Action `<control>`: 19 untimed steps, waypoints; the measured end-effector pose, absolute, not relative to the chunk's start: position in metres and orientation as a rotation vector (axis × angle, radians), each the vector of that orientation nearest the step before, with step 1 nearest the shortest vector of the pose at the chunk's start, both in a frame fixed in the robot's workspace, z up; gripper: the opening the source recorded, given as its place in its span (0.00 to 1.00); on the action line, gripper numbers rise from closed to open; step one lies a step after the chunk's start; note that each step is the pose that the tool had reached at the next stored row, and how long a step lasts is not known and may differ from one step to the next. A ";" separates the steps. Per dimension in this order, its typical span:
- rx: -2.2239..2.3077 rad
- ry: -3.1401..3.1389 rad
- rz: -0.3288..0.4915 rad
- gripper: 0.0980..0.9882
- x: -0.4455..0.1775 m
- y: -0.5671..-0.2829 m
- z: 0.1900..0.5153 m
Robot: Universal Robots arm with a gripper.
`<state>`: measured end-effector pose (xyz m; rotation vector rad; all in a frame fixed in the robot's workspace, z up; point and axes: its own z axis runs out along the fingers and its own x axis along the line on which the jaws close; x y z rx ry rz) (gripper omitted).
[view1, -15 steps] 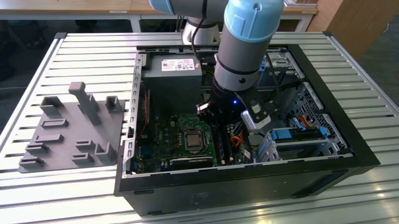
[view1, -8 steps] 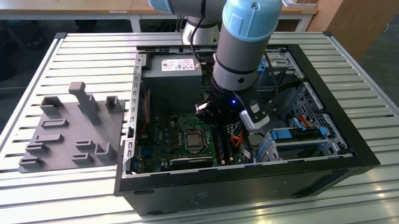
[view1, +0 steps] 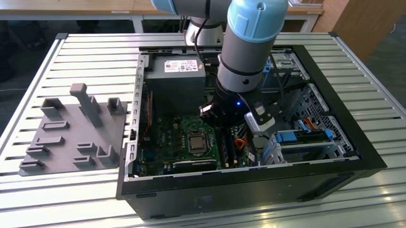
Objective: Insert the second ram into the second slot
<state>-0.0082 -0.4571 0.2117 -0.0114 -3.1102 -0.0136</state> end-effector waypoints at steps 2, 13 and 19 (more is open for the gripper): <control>-0.012 -3.110 -0.014 0.04 -0.008 -0.457 0.212; -0.012 -3.110 -0.013 0.04 -0.008 -0.457 0.208; -0.012 -3.110 -0.013 0.12 -0.008 -0.457 0.208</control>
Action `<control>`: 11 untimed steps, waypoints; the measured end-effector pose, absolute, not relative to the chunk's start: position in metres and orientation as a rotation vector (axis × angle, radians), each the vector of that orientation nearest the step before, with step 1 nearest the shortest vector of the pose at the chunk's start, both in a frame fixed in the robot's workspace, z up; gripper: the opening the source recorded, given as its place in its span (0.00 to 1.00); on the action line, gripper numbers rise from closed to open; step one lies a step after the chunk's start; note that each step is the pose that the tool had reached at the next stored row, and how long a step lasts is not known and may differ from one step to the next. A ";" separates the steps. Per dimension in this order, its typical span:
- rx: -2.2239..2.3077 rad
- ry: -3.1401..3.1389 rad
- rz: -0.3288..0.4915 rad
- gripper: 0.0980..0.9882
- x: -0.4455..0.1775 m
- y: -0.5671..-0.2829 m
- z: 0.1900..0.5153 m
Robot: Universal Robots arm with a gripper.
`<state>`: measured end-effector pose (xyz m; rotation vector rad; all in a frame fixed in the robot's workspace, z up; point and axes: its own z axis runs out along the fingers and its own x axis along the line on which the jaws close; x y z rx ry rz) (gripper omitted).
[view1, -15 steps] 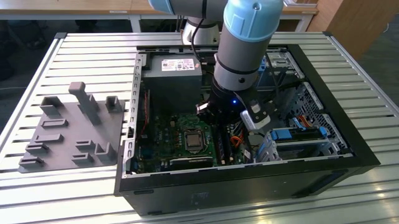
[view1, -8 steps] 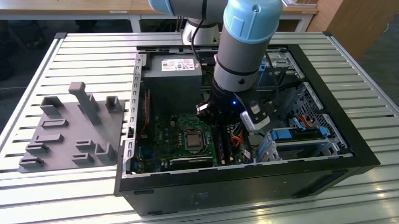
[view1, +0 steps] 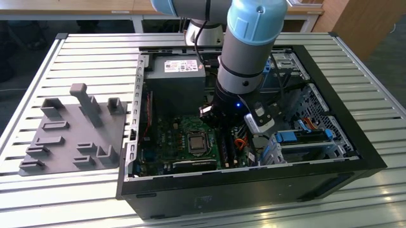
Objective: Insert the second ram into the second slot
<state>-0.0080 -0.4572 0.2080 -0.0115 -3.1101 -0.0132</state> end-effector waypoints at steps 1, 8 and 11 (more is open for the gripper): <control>-0.012 -3.110 -0.013 0.12 -0.008 -0.457 0.209; -0.012 -3.110 -0.013 0.12 -0.008 -0.457 0.227; -0.012 -3.110 -0.014 0.12 -0.008 -0.457 0.234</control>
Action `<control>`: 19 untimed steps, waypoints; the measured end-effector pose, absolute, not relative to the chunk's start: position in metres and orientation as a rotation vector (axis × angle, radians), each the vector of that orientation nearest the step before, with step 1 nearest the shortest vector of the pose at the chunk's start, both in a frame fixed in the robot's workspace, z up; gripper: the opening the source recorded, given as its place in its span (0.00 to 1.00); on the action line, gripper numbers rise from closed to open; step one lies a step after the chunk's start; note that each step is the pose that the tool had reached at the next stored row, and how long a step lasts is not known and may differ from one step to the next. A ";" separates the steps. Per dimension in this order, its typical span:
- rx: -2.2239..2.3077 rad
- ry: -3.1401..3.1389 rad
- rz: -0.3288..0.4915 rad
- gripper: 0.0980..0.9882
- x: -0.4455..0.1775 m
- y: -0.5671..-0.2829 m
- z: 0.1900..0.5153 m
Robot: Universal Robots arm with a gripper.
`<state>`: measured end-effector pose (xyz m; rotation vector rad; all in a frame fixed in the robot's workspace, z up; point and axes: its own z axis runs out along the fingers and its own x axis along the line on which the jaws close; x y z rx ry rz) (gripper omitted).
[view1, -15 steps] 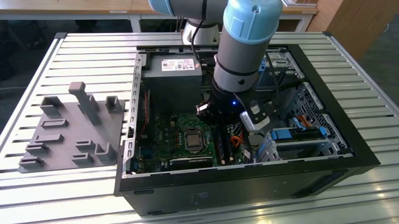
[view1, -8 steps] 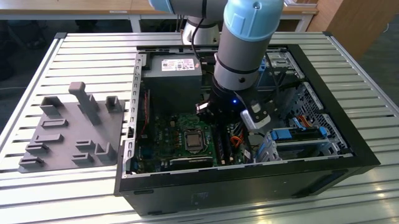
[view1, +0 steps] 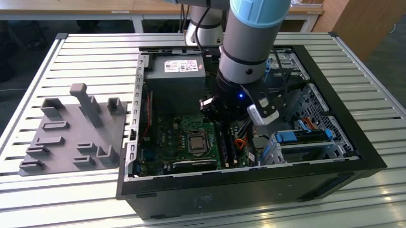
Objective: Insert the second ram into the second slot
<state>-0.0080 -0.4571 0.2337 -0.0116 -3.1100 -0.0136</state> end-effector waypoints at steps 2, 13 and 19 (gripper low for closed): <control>-0.012 -3.110 -0.014 0.12 -0.008 -0.457 0.235; -0.012 -3.110 -0.013 0.01 -0.008 -0.457 0.232; -0.011 -3.110 -0.013 0.01 -0.008 -0.457 0.225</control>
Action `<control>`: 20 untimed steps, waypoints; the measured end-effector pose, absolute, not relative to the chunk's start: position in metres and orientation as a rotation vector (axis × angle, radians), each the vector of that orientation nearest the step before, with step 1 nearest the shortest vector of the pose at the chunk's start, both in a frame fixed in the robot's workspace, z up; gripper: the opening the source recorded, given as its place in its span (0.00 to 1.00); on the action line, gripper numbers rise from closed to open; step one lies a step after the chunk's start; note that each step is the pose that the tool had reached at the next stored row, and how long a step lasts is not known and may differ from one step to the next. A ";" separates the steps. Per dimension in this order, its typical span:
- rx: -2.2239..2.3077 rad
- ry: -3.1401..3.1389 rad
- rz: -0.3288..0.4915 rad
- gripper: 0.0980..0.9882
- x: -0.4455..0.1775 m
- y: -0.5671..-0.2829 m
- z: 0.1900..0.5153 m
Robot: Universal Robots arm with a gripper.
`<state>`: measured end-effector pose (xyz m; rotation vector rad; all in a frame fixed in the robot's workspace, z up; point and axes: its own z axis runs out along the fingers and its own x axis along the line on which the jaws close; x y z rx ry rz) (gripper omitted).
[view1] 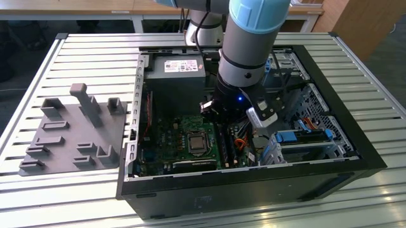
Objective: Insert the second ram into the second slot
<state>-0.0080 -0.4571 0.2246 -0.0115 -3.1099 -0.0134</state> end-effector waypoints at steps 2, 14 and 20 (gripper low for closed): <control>-0.012 -3.110 -0.013 0.01 -0.008 -0.457 0.223; -0.012 -3.109 -0.011 0.01 -0.008 -0.457 0.215; -0.012 -3.111 -0.017 0.01 -0.008 -0.457 0.221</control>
